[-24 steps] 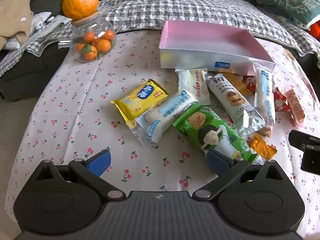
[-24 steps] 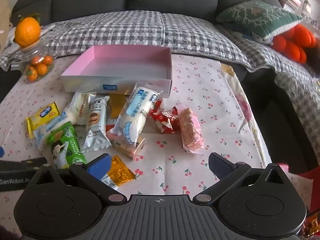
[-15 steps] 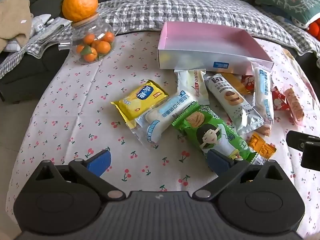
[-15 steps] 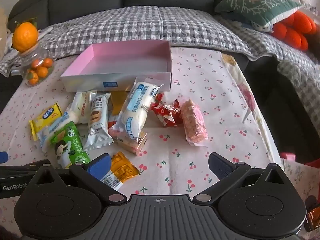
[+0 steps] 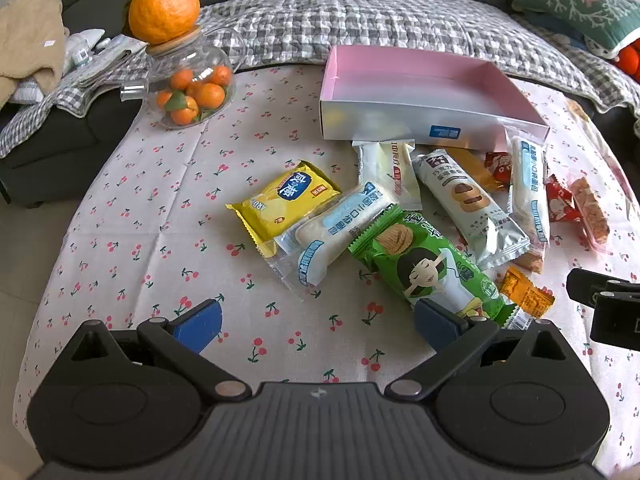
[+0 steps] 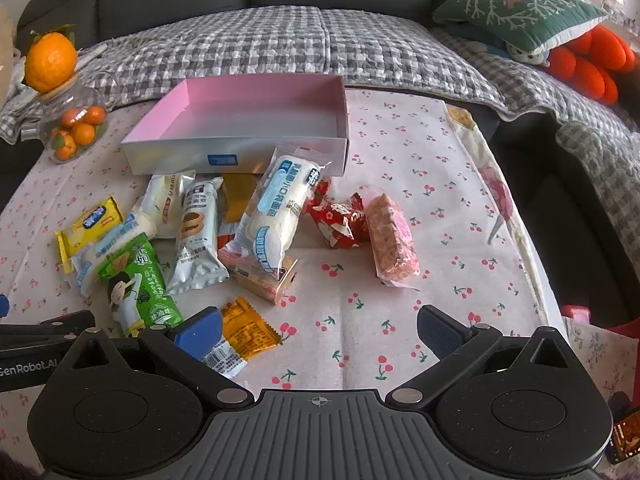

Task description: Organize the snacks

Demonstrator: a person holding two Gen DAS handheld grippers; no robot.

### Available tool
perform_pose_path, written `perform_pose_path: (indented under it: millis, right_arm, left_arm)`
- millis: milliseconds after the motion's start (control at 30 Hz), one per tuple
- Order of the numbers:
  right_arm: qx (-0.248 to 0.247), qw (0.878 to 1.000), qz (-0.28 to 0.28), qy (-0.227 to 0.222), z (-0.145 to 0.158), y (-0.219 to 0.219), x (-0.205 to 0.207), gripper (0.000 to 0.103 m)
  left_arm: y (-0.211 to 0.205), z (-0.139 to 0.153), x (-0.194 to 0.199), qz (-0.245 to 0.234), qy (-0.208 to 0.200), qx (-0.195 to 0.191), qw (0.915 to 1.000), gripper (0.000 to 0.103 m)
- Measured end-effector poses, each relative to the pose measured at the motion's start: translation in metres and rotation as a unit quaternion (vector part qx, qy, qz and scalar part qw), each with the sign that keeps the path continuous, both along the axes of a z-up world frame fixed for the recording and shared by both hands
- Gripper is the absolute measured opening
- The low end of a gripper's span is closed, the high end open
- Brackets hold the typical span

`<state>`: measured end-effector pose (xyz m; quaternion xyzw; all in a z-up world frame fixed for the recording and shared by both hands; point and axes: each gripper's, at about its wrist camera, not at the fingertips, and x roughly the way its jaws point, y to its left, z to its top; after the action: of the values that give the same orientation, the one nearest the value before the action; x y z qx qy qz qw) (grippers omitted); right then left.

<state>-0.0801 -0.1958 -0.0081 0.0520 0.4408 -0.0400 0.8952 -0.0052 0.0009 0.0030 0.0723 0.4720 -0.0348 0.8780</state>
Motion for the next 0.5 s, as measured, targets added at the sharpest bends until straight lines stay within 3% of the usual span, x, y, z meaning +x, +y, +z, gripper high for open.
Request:
perform_pose_path:
  millis: [500]
  right_arm:
    - [-0.002,1.000,0.001,-0.001,-0.0003,0.0010,-0.0004,0.103]
  left_arm:
    - [0.0011,0.0001,-0.0001,-0.001,-0.001,0.000,1.0000,0.102]
